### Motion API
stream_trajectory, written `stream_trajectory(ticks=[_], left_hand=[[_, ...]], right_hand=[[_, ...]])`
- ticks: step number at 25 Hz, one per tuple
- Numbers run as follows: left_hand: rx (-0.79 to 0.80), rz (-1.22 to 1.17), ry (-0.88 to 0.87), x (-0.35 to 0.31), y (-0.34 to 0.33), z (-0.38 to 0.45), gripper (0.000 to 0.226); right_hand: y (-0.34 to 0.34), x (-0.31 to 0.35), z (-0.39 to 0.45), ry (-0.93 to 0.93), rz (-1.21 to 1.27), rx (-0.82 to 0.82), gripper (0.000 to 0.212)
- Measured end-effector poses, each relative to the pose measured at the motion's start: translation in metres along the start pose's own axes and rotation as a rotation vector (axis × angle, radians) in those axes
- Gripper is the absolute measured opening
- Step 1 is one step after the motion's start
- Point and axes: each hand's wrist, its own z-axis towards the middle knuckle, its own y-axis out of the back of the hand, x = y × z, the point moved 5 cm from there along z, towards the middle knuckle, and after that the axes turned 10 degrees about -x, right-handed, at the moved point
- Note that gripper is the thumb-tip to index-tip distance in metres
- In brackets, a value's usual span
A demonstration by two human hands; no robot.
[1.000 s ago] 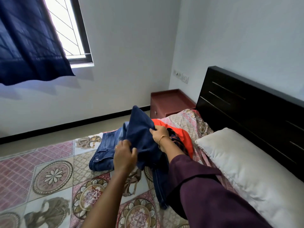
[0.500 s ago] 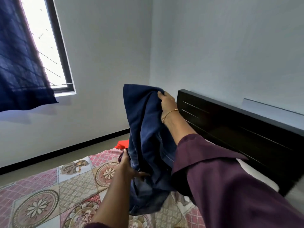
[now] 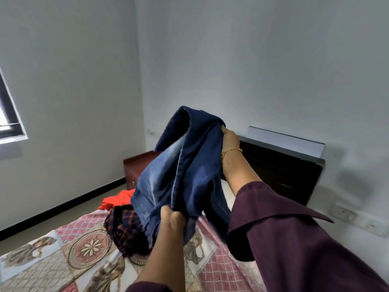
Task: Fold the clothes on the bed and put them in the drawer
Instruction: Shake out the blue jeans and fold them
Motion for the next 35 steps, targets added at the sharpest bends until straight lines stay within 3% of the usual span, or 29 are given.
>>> stream_trajectory(ticks=[3, 5, 7, 9, 11, 13, 15, 17, 20, 23, 26, 27, 30, 32, 35], left_hand=[[0.098, -0.144, -0.108, -0.015, -0.021, -0.062, 0.012], [0.030, -0.203, -0.176, -0.034, -0.034, -0.071, 0.034], [0.175, -0.164, -0.263, -0.058, -0.057, -0.077, 0.055], [0.245, -0.068, -0.367, -0.082, -0.074, -0.085, 0.056], [0.334, -0.010, -0.449, -0.097, -0.087, -0.096, 0.046], [0.316, 0.197, -0.558, -0.097, -0.094, -0.108, 0.026], [0.298, 0.484, -0.615, -0.084, -0.099, -0.119, 0.026], [0.365, 0.688, -0.608, -0.070, -0.101, -0.127, 0.038], [0.377, 0.818, -0.619, -0.074, -0.092, -0.129, 0.047], [0.333, 0.641, -0.549, -0.090, -0.073, -0.129, 0.051], [0.226, 0.389, -0.484, -0.106, -0.057, -0.120, 0.076], [0.224, 0.289, -0.454, -0.110, -0.055, -0.118, 0.079], [0.147, 0.047, -0.390, -0.120, -0.048, -0.116, 0.052], [0.027, 0.120, -0.426, -0.123, -0.038, -0.111, 0.030], [-0.089, 0.352, -0.443, -0.117, -0.025, -0.106, 0.021]], right_hand=[[0.040, -0.002, 0.023, -0.036, 0.093, -0.099, 0.031], [0.065, -0.013, 0.038, -0.071, 0.107, -0.217, 0.024], [0.081, -0.041, 0.049, -0.168, 0.096, -0.326, 0.017], [0.082, -0.066, 0.055, -0.269, -0.033, -0.350, 0.040], [0.073, -0.063, 0.053, -0.189, -0.326, -0.390, 0.047], [0.044, -0.034, 0.043, 0.070, -0.457, -0.257, 0.042], [0.004, -0.017, 0.029, 0.201, -0.434, 0.039, 0.053], [-0.022, -0.024, 0.014, 0.012, -0.376, 0.292, 0.066], [-0.034, -0.051, 0.002, -0.266, -0.410, 0.464, 0.064], [-0.054, -0.069, 0.009, -0.223, -0.325, 0.476, 0.053], [-0.081, -0.071, 0.004, -0.031, -0.247, 0.485, 0.012], [-0.088, -0.069, -0.001, -0.002, -0.232, 0.501, 0.011], [-0.107, -0.059, -0.019, 0.013, -0.248, 0.668, 0.016], [-0.115, -0.056, -0.029, 0.045, -0.375, 0.740, 0.015], [-0.116, -0.049, -0.024, 0.208, -0.521, 0.550, 0.022]])
